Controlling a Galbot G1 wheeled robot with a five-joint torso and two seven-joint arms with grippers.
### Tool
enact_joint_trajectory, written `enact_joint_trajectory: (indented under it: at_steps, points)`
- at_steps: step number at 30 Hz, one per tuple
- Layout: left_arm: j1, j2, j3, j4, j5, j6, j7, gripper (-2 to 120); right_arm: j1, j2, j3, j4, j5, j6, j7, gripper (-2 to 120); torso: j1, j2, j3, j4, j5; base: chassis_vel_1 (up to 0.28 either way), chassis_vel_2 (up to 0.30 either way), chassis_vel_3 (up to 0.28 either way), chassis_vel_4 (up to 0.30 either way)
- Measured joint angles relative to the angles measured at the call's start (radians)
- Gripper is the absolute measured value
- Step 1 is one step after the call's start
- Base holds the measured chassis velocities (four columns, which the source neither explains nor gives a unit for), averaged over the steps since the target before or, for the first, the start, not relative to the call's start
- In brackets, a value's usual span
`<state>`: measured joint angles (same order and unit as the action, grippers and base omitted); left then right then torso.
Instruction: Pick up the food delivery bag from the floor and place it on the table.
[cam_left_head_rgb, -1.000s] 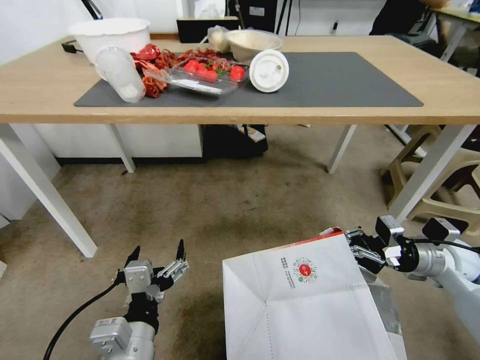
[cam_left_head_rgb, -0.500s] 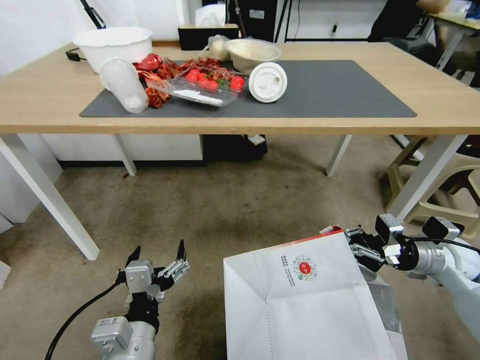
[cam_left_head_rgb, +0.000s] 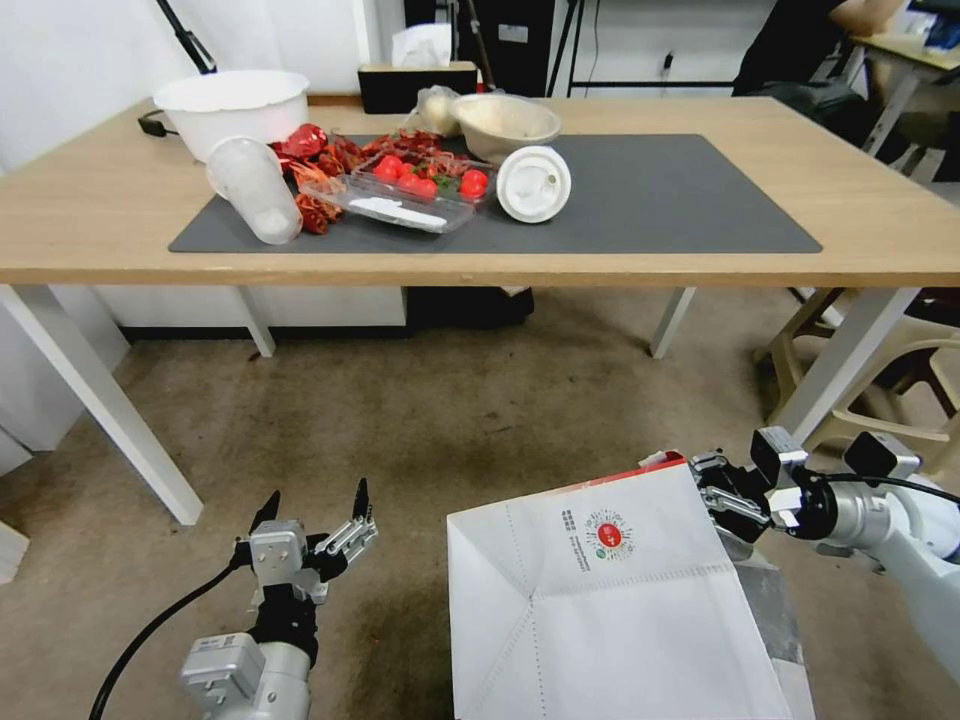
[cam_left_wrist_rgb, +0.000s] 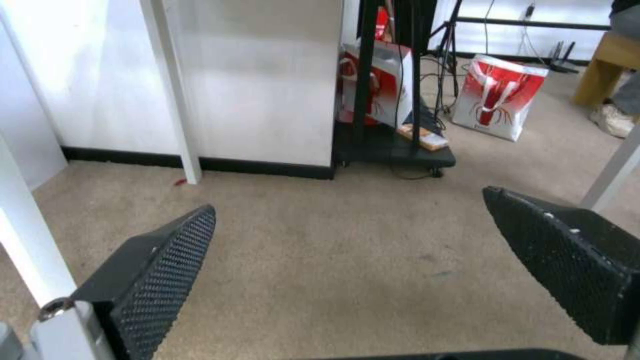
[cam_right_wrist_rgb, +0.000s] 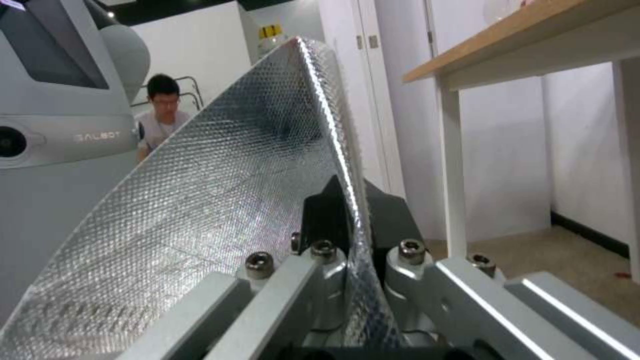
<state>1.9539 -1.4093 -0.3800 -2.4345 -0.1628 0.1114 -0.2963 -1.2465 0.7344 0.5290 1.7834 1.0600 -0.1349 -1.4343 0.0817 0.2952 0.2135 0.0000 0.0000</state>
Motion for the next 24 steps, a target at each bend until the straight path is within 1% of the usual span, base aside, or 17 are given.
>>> enact_joint_trajectory:
  at_steps: [1,4,9,12,21,24]
  points:
    - [0.0,0.0,0.0,0.0,0.0,0.0,0.0,100,0.0,0.0,0.0,0.0,0.0,0.0,0.0,0,0.0,0.0,0.0,0.0,0.0,0.0,0.0,0.0,0.0]
    - [0.002,-0.001,0.0,0.0,0.0,-0.001,0.001,100,-0.004,-0.002,0.001,0.004,0.001,0.0,-0.001,0,0.004,0.017,0.013,0.0,0.0,0.0,0.0,0.0,0.0]
    - [0.004,-0.002,0.001,0.0,0.001,-0.003,0.003,100,-0.008,-0.002,0.002,0.005,0.001,0.001,-0.001,0,0.009,0.033,0.024,0.0,0.0,0.0,0.0,0.0,0.0]
    - [0.005,-0.003,0.001,0.0,0.003,-0.004,0.003,100,-0.012,-0.002,0.003,0.005,0.001,0.002,-0.004,0,0.014,0.049,0.036,0.0,0.0,0.0,0.0,0.0,0.0]
    - [0.009,-0.004,0.001,-0.002,0.006,-0.004,0.005,100,-0.004,-0.002,0.0,0.006,0.001,0.002,-0.005,0,0.023,0.078,0.054,0.0,0.0,0.0,0.0,0.0,0.0]
    - [0.009,-0.006,0.002,-0.003,0.006,-0.005,0.005,100,-0.003,-0.002,-0.001,0.007,0.001,0.002,-0.005,0,0.029,0.096,0.067,0.0,0.0,0.0,0.0,0.0,0.0]
